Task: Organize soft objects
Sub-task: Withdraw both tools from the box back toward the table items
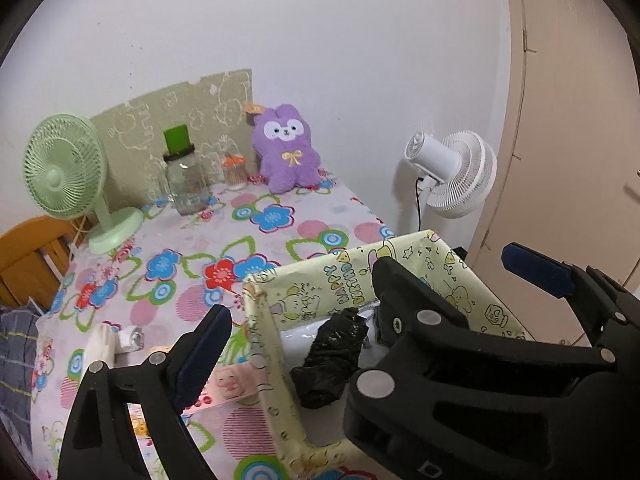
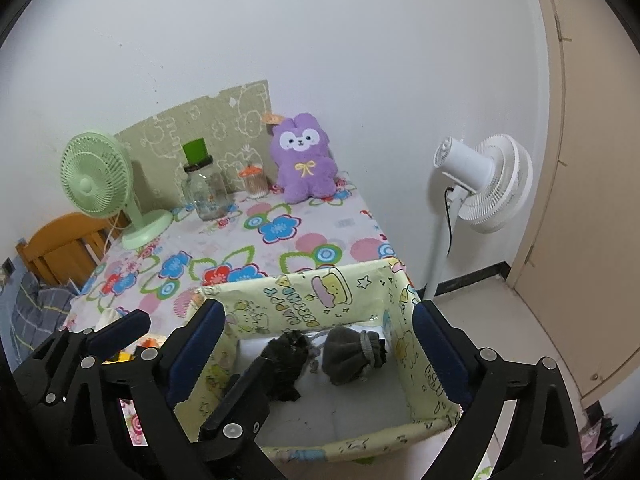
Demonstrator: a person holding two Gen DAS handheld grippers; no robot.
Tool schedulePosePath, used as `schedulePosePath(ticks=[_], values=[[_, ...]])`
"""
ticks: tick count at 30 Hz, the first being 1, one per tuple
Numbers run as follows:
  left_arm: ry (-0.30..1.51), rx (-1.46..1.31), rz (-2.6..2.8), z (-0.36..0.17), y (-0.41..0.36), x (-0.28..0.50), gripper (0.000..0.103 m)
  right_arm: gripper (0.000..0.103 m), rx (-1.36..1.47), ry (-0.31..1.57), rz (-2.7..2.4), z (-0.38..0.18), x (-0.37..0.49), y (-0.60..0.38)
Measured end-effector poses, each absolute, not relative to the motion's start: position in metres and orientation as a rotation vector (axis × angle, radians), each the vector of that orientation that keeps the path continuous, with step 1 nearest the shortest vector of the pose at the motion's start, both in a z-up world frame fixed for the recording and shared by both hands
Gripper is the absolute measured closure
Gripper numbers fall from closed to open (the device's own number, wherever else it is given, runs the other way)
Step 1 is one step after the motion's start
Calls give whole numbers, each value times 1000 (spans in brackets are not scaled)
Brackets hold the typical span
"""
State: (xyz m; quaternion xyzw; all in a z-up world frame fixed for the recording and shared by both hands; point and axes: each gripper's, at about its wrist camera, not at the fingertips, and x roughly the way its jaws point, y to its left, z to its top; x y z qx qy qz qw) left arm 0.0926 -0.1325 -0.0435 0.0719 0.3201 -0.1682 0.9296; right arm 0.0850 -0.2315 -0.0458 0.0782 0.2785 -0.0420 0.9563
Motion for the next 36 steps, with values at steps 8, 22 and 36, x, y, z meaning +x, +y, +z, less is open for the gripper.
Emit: schedulePosePath(ticks=[8,22,36], values=[[614,144,-327,-25,-120,74,8,2,137,515,-92,-25,65,-218],[558,130,-307,-4,-97,47,2,0,92,463,-97,0,35,-194],[528,121,-272,0,-64,29,2,0,90,448,-58,4,18,-160]])
